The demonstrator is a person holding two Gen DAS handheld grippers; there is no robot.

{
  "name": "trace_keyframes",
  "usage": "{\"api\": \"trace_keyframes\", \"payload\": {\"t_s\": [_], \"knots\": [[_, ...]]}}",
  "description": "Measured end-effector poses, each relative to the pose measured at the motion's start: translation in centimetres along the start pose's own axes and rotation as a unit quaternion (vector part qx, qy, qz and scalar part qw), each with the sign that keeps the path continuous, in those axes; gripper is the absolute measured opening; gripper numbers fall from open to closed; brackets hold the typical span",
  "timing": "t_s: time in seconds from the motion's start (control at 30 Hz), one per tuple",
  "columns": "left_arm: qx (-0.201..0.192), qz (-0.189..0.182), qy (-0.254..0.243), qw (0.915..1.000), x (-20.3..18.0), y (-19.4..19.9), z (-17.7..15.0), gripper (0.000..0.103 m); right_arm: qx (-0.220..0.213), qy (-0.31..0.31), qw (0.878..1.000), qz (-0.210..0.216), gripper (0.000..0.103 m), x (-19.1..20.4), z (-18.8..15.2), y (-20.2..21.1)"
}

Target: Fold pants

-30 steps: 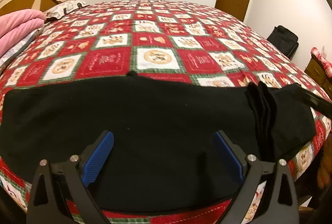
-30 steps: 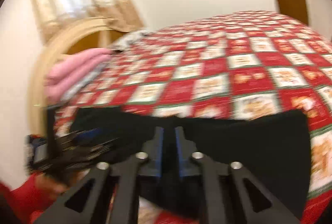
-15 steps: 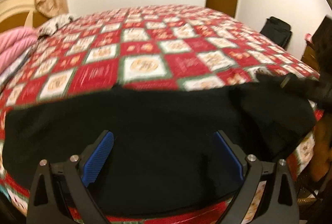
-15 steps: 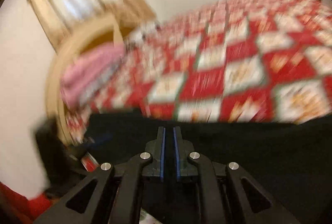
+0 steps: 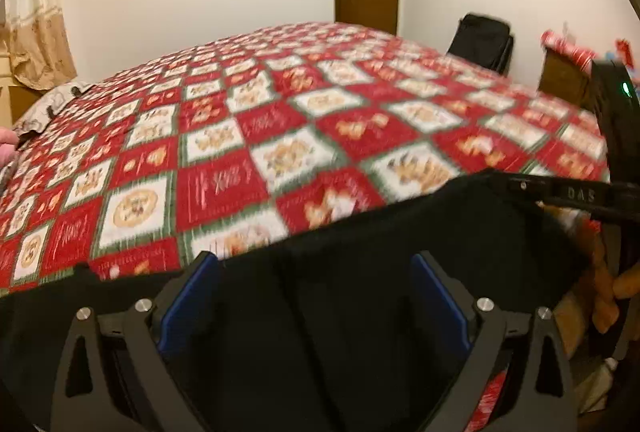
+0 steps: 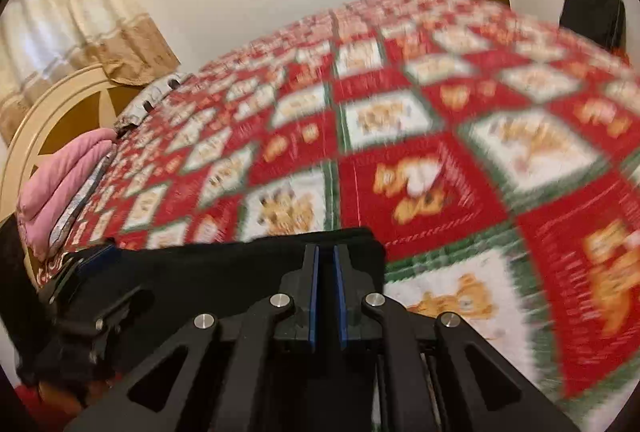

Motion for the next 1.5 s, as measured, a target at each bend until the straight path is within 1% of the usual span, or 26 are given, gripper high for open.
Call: {"api": "trace_keyframes", "payload": {"t_s": [0.07,0.13,0.2,0.3,0.33,0.43,0.53,0.57,0.6,0.67,0.73,0.8,0.83,0.87,0.93,0.97,1.0,1.03,1.07,1.13,1.17,1.23,1.27,1.37,1.43,1.5], "knots": [[0.034,0.007,0.017,0.9993,0.4,-1.7,-1.8,0.100,-0.010,-0.004,1.000,0.002,0.008,-0.2,-0.3,-0.7],[0.007,-0.001,0.037,0.9993,0.8,-1.0,-2.0,0.101,-0.006,0.002,1.000,0.001,0.008,0.0,-0.2,-0.6],[0.009,0.007,0.024,0.9996,0.5,-1.0,-2.0,0.101,0.000,-0.001,1.000,0.009,0.008,-0.1,0.1,0.0],[0.014,-0.003,0.032,0.9994,0.8,-0.9,-2.0,0.102,-0.035,-0.020,0.998,0.040,0.008,0.3,0.6,2.9],[0.016,-0.006,0.034,0.9993,0.9,-1.1,-2.0,0.103,-0.045,-0.001,0.998,0.051,0.008,1.1,0.4,4.1],[0.021,-0.007,0.034,0.9992,0.8,-1.3,-1.8,0.103,-0.031,0.048,0.998,0.040,0.008,2.8,-1.6,5.5],[0.029,-0.016,0.032,0.9989,0.6,-1.2,-1.9,0.103,0.028,0.047,0.998,0.014,0.008,2.2,-5.2,3.1],[0.035,-0.022,0.028,0.9987,0.6,-1.0,-2.0,0.103,0.023,0.039,0.999,0.012,0.008,1.6,-5.8,2.6],[0.038,-0.025,0.026,0.9986,0.8,-0.8,-2.0,0.103,0.002,0.026,0.999,0.027,0.008,1.3,-6.0,2.7],[0.030,-0.022,0.027,0.9989,1.8,0.4,-2.0,0.103,0.004,0.011,0.999,0.032,0.008,1.1,-5.9,2.8],[0.018,-0.007,0.042,0.9989,4.1,1.8,-2.4,0.103,0.013,0.033,0.999,0.020,0.008,1.9,-5.2,3.3],[0.011,0.019,0.070,0.9973,7.3,3.3,-3.1,0.103,-0.010,0.048,0.999,0.013,0.008,3.0,-4.4,4.4],[0.006,0.042,0.090,0.9950,9.7,4.2,-3.8,0.103,-0.033,0.055,0.998,0.026,0.008,4.2,-3.9,5.3],[0.003,0.064,0.104,0.9925,11.6,5.0,-4.4,0.103,-0.041,0.060,0.997,0.037,0.008,5.1,-3.7,5.6],[-0.006,0.130,0.144,0.9810,16.8,7.1,-6.1,0.103,-0.039,0.083,0.994,0.058,0.008,7.8,-3.5,5.4],[-0.011,0.158,0.167,0.9732,19.2,8.2,-7.0,0.103,-0.034,0.096,0.993,0.067,0.008,9.2,-3.6,5.0],[-0.020,0.189,0.199,0.9614,22.3,9.7,-8.2,0.103,-0.029,0.107,0.991,0.080,0.008,10.7,-3.7,4.5],[-0.026,0.204,0.219,0.9538,24.0,10.5,-9.0,0.103,-0.026,0.116,0.989,0.094,0.008,12.1,-3.7,3.9],[-0.030,0.226,0.249,0.9414,26.6,11.6,-10.2,0.103,-0.023,0.123,0.987,0.102,0.008,13.5,-3.9,3.2],[-0.038,0.248,0.292,0.9229,30.0,13.0,-12.1,0.103,-0.016,0.133,0.985,0.108,0.008,15.8,-4.1,1.5],[-0.044,0.250,0.313,0.9151,31.5,13.5,-13.1,0.103,-0.011,0.134,0.985,0.111,0.008,16.7,-4.3,0.7],[-0.043,0.240,0.343,0.9072,33.4,13.5,-14.7,0.103,-0.003,0.134,0.986,0.104,0.008,18.0,-5.1,-0.4],[-0.041,0.231,0.354,0.9051,34.1,13.2,-15.3,0.103,-0.001,0.130,0.987,0.097,0.008,18.3,-5.3,-0.9],[-0.034,0.216,0.357,0.9080,34.7,11.5,-16.3,0.103,0.015,0.105,0.988,0.111,0.008,18.6,-6.3,-1.9],[-0.024,0.188,0.377,0.9068,34.9,10.0,-17.2,0.101,0.031,0.088,0.990,0.109,0.008,17.9,-6.9,-2.4],[-0.027,0.147,0.414,0.8980,34.6,9.0,-18.1,0.100,0.045,0.064,0.991,0.112,0.008,17.1,-7.3,-2.9]]}}
Point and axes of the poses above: each gripper's, at about its wrist camera, not at the fingertips, and y roughly against the way its jaws point, x to its left, z to its top, the point moved 7 cm from there along -y, roughly the way its jaws point, and after that the axes turned 4 degrees about x, right-handed, at the moved point
